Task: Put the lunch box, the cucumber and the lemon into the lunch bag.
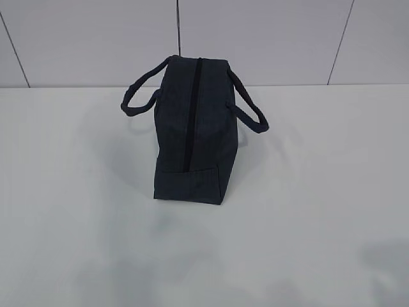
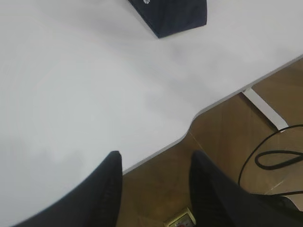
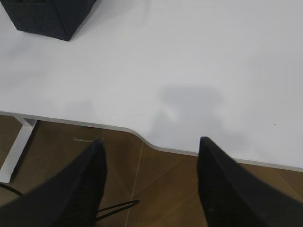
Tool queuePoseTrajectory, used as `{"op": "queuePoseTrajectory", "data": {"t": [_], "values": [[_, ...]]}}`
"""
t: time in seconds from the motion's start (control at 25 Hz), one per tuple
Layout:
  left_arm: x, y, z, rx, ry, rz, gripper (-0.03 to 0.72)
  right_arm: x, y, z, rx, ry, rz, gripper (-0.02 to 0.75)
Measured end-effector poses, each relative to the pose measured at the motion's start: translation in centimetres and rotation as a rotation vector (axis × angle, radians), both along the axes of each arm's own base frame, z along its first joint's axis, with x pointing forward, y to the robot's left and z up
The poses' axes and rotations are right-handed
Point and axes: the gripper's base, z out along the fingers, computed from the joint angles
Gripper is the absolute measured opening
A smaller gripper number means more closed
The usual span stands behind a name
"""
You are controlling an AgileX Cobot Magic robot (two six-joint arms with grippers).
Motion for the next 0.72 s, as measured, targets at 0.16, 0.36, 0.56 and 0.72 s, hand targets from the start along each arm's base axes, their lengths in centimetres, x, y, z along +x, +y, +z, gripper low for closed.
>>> {"op": "queuePoseTrajectory", "data": {"t": [0.16,0.36,0.56,0.72], "values": [[0.8,-0.2,-0.6,-0.008,-0.024,0.016,0.330,0.2,-0.1,-0.1,-0.016,-0.013,-0.006,0.464],[1.7,-0.3,-0.8,-0.024,-0.078,0.035,0.321,1.0,-0.1,-0.3,-0.012,-0.065,-0.015,0.464],[1.7,-0.3,-0.8,-0.025,-0.083,0.037,0.319,1.2,-0.2,-0.4,-0.014,-0.071,-0.017,0.464],[1.7,-0.3,-0.7,-0.026,-0.084,0.038,0.311,1.2,-0.2,-0.4,-0.015,-0.073,-0.018,0.463]]}}
